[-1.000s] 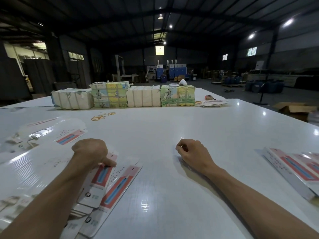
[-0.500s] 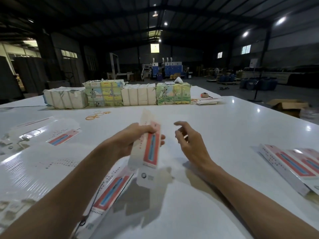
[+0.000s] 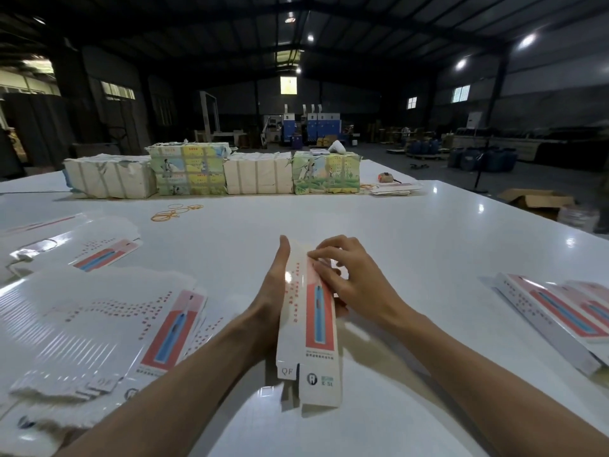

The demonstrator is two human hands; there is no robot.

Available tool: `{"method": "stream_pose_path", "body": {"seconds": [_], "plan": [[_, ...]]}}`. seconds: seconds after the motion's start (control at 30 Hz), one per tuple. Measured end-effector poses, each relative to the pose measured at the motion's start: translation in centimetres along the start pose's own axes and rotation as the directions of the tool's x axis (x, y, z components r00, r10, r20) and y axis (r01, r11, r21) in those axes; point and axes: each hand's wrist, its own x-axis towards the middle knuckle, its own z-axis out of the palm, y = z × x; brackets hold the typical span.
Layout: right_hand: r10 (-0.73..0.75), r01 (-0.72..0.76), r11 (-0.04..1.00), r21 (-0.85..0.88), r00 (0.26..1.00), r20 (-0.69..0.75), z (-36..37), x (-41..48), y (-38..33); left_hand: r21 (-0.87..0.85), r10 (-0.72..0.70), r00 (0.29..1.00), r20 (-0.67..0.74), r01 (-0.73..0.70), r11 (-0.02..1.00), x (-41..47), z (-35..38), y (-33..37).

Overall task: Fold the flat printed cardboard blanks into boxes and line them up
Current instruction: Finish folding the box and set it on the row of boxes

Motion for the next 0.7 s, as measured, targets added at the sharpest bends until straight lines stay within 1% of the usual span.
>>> {"method": "stream_pose_path", "body": {"seconds": [0.03,0.1,0.23,0.33,0.43,0.5,0.6,0.67,0.7], "plan": [[-0.001,0.001,1.0,0.008,1.0,-0.006,-0.1,0.1,-0.1,-0.013,-0.014,1.0,0.006,0.014,1.0,-0.1,0.0,-0.1],[0.035,-0.033,0.996,0.078,0.999,-0.025,-0.4,0.4,-0.4,-0.026,-0.036,0.999,0.023,0.036,0.999,-0.1,0.1,-0.3],[0.134,-0.123,0.968,0.217,0.99,-0.04,-0.8,0.7,-1.0,0.064,-0.08,0.995,0.055,0.076,0.995,-0.2,0.4,-0.1],[0.212,-0.185,0.926,0.329,0.976,-0.046,-1.7,0.8,-1.3,0.093,-0.12,0.985,0.125,0.109,0.99,-0.2,0.7,0.5],[0.275,-0.24,0.863,0.446,0.961,-0.016,-2.4,0.8,-1.1,0.127,-0.105,0.978,0.179,0.083,0.988,-0.2,1.2,1.1],[0.292,-0.265,0.818,0.51,0.956,0.028,-2.7,0.7,-1.1,0.127,-0.093,0.974,0.205,0.068,0.99,-0.2,1.4,1.2],[0.279,-0.273,0.777,0.568,0.957,0.078,-2.8,0.5,-0.8,0.112,-0.08,0.968,0.24,0.054,0.992,-0.3,1.2,1.3],[0.274,-0.285,0.765,0.577,0.956,0.108,-2.7,0.6,-0.7,0.111,-0.083,0.965,0.247,0.057,0.992,-0.2,0.9,1.3],[0.27,-0.289,0.777,0.559,0.956,0.118,-2.6,0.6,-0.8,0.111,-0.089,0.965,0.246,0.063,0.992,-0.2,0.8,1.2]]}}
